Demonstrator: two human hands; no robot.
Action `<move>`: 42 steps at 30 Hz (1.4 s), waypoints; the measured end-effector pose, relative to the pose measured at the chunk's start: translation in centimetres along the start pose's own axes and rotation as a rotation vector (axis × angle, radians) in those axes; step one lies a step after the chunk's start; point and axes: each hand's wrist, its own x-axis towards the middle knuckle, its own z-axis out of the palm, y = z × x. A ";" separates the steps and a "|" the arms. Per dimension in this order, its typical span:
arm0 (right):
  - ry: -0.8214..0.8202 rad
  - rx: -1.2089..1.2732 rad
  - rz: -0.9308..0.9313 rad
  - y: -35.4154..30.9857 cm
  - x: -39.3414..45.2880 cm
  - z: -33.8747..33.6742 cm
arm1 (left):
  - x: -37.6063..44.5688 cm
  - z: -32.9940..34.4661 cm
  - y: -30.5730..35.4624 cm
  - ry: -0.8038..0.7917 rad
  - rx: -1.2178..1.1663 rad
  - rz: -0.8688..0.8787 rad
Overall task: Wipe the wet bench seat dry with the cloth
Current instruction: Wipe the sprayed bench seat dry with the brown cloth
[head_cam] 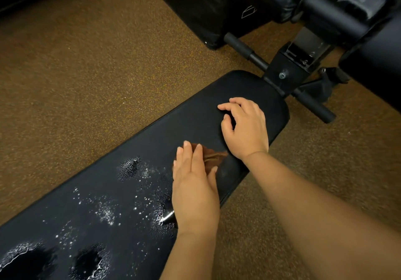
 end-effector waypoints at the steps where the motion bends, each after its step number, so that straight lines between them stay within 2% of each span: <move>1: 0.002 0.001 0.000 0.0 0.0 0.0 | -0.1 0.0 -0.1 0.018 0.009 0.011; 5: -0.003 0.006 -0.005 -0.1 0.0 -0.1 | -1.8 0.3 -0.3 -0.018 0.045 0.088; 10: 0.004 -0.008 -0.003 -0.2 0.0 -0.1 | -3.5 1.1 -0.6 -0.087 0.100 0.438; 15: 0.012 0.001 -0.011 -0.1 0.0 -0.1 | -0.7 1.7 0.1 -0.084 0.133 0.402; 22: 0.006 0.019 -0.036 0.2 -0.4 0.0 | -3.8 -2.7 -4.7 -0.149 0.209 0.638; 24: -0.011 0.012 -0.035 0.2 -0.5 0.1 | -2.7 -3.3 -5.7 -0.101 0.241 0.615; 27: -0.072 0.008 -0.018 -0.1 -0.9 0.0 | -1.5 -2.5 -4.4 -0.022 0.202 0.369; 29: -0.143 -0.026 -0.032 -0.5 -1.8 -0.2 | -1.8 -1.5 -3.4 -0.002 0.152 0.299; 30: -0.178 -0.041 -0.063 -0.6 -2.6 -0.3 | -2.3 -1.2 -3.2 -0.018 0.143 0.326; 34: -0.309 -0.022 -0.288 0.0 -5.7 -1.4 | -3.4 -3.0 -5.5 -0.118 0.201 0.612; 36: -0.326 -0.001 -0.360 0.6 -6.3 -1.6 | -2.3 -4.3 -6.7 -0.110 0.255 0.645; 40: -0.301 0.048 -0.380 1.0 -6.1 -1.5 | -0.5 -3.5 -4.4 0.015 0.202 0.315; 42: -0.299 0.039 -0.392 1.1 -6.1 -1.4 | -1.2 -1.7 -2.6 0.024 0.173 0.274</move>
